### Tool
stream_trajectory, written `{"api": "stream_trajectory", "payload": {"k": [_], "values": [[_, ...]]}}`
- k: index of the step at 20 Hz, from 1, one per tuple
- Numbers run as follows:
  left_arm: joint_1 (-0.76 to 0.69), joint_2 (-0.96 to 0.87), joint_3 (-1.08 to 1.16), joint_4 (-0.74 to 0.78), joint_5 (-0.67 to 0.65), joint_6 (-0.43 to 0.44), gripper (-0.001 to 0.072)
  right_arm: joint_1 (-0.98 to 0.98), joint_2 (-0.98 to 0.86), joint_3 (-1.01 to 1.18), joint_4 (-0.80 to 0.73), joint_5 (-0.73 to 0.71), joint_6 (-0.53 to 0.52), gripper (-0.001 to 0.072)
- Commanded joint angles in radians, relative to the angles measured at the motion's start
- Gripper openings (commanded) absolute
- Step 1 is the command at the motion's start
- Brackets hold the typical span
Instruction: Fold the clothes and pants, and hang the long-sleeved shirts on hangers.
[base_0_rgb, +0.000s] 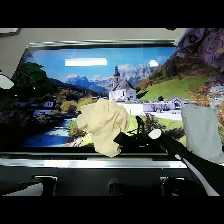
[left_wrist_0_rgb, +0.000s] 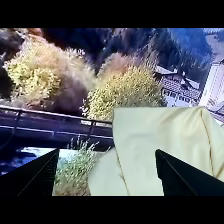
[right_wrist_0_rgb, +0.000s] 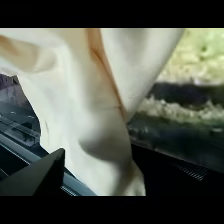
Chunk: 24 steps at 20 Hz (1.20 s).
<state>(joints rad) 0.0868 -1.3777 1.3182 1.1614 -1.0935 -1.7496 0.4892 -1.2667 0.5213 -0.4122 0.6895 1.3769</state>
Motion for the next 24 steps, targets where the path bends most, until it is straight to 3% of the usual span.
{"api": "stream_trajectory", "payload": {"k": [1, 2, 3, 6, 9, 12, 24], "values": [[0.001, -0.018, 0.000, -0.008, -0.016, 0.013, 0.0702, 0.051, -0.039, -0.003, 0.054, -0.051, -0.024, 0.0333], [0.001, -0.032, 0.000, -0.023, -0.021, 0.043, 0.0702, 0.047, -0.038, 0.002, 0.053, -0.040, -0.024, 0.0108], [0.001, -0.049, 0.000, -0.044, -0.023, 0.068, 0.0702, 0.047, -0.036, 0.013, 0.040, -0.029, -0.033, 0.0031], [-0.001, -0.132, -0.008, -0.145, -0.021, 0.179, 0.0702, 0.047, 0.015, 0.034, -0.013, -0.031, -0.009, 0.0031], [-0.014, -0.236, -0.010, -0.243, -0.014, 0.278, 0.0702, 0.047, 0.071, 0.035, -0.072, -0.013, 0.081, 0.0031], [-0.053, -0.317, -0.009, -0.296, -0.002, 0.352, 0.0701, 0.047, 0.080, 0.035, -0.080, 0.026, 0.087, 0.0031], [-0.130, -0.411, -0.009, -0.298, 0.127, 0.383, 0.0697, 0.047, 0.084, 0.036, -0.075, 0.097, 0.086, 0.0032]]}}
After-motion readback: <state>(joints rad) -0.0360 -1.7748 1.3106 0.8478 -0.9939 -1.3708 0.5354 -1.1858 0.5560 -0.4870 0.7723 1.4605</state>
